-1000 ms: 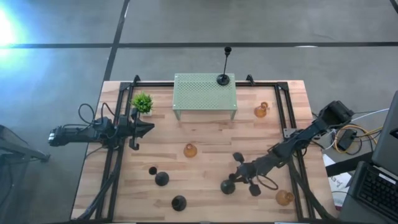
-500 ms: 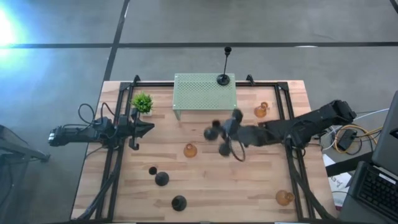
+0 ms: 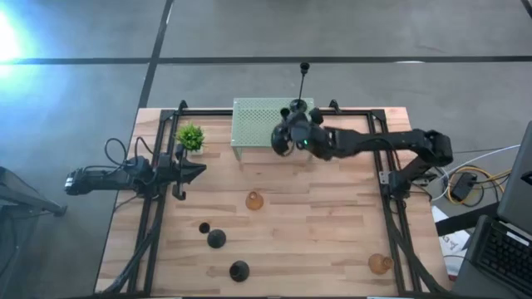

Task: Pick & Place candle stick holders
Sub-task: Put the black candle holder on the shelf aligned with the other black candle holder

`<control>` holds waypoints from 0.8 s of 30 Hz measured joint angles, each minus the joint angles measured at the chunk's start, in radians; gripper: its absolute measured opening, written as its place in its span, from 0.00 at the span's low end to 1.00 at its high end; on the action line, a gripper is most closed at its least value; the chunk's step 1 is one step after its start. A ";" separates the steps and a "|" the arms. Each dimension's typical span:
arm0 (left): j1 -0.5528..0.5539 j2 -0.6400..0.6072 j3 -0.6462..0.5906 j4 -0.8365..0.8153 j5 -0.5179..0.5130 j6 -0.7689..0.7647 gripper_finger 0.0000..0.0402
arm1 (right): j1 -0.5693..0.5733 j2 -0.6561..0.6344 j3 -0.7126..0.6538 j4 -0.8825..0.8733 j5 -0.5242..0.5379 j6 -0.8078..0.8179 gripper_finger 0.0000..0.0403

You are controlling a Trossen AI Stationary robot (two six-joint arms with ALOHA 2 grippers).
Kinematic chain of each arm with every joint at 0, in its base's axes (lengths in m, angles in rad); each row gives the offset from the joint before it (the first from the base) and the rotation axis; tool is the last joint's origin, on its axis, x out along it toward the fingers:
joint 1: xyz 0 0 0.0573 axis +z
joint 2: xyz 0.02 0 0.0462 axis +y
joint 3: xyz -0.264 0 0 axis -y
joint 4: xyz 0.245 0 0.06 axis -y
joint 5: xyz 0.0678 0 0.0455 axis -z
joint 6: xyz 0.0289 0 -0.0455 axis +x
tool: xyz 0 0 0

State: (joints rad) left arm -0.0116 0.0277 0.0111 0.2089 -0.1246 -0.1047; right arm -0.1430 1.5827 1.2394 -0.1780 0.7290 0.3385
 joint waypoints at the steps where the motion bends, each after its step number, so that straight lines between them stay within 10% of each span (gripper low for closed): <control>1: 0.000 0.000 0.000 0.000 0.000 0.000 0.07 | -0.017 0.009 0.000 0.019 -0.004 0.000 0.03; 24: 0.000 0.001 0.000 0.000 0.000 0.001 0.07 | -0.150 0.088 0.055 0.104 -0.055 -0.070 0.03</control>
State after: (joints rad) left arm -0.0116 0.0284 0.0113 0.2088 -0.1249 -0.1036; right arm -0.2927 1.6707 1.2943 -0.0735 0.6744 0.2689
